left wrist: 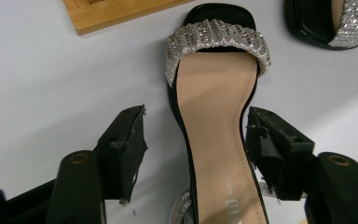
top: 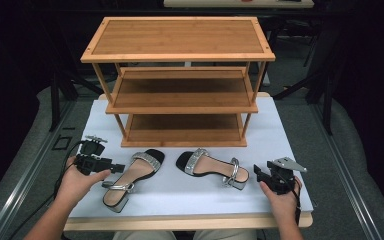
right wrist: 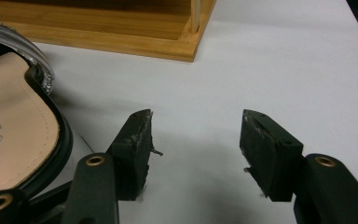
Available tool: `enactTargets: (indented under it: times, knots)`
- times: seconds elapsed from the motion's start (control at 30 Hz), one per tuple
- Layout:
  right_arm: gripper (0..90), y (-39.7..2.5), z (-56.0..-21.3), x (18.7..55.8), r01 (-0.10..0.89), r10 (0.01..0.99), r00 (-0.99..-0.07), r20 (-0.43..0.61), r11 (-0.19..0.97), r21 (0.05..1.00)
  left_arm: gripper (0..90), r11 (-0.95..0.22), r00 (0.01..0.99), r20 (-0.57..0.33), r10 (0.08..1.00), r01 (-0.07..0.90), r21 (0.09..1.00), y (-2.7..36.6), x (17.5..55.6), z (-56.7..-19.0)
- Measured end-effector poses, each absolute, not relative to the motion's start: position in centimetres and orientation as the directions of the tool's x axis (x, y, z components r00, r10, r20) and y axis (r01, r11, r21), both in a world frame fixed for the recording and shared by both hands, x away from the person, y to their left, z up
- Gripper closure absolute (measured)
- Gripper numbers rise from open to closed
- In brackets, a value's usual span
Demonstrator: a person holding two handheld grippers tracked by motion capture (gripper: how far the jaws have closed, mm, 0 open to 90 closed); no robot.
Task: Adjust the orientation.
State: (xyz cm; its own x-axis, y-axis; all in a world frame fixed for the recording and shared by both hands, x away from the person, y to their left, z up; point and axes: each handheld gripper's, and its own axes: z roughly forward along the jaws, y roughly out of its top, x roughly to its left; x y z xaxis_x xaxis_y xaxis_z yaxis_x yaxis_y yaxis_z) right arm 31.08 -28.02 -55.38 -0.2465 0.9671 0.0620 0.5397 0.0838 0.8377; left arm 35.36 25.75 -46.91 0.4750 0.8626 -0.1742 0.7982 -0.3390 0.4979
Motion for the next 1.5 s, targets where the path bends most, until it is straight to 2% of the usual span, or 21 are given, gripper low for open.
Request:
enactTargets:
  times: [0.03, 0.13, 0.5, 0.77, 1.07, 1.5]
  knots:
    - [43.0, -28.1, -55.4, 31.1, 0.542, 0.968, -0.243, 0.063, 0.081, 0.836, 38.1, -0.369, 0.485, -0.126, 0.865, 0.787, 0.495, 25.1, 35.1, -46.8]
    - [42.6, -28.2, -55.4, 31.1, 0.536, 0.969, -0.238, 0.071, 0.07, 0.841, 38.3, -0.397, 0.49, -0.101, 0.866, 0.796, 0.456, 24.2, 34.9, -46.4]
    - [42.6, -27.9, -55.6, 31.1, 0.543, 0.966, -0.247, 0.068, 0.08, 0.836, 43.3, -0.449, 0.516, -0.116, 0.849, 0.819, 0.358, 22.2, 34.9, -46.1]
    - [42.6, -28.0, -55.6, 31.1, 0.545, 0.967, -0.246, 0.071, 0.078, 0.835, 38.9, -0.443, 0.475, -0.102, 0.874, 0.865, 0.233, 21.6, 35.9, -48.3]
    - [42.6, -28.0, -55.7, 31.1, 0.548, 0.966, -0.247, 0.07, 0.08, 0.832, 34.4, -0.431, 0.452, -0.139, 0.881, 0.889, 0.157, 21.4, 36.6, -49.6]
    - [42.6, -27.9, -55.9, 31.2, 0.551, 0.966, -0.249, 0.07, 0.082, 0.83, 35.3, -0.443, 0.449, -0.135, 0.883, 0.894, 0.069, 20.9, 36.9, -50.4]
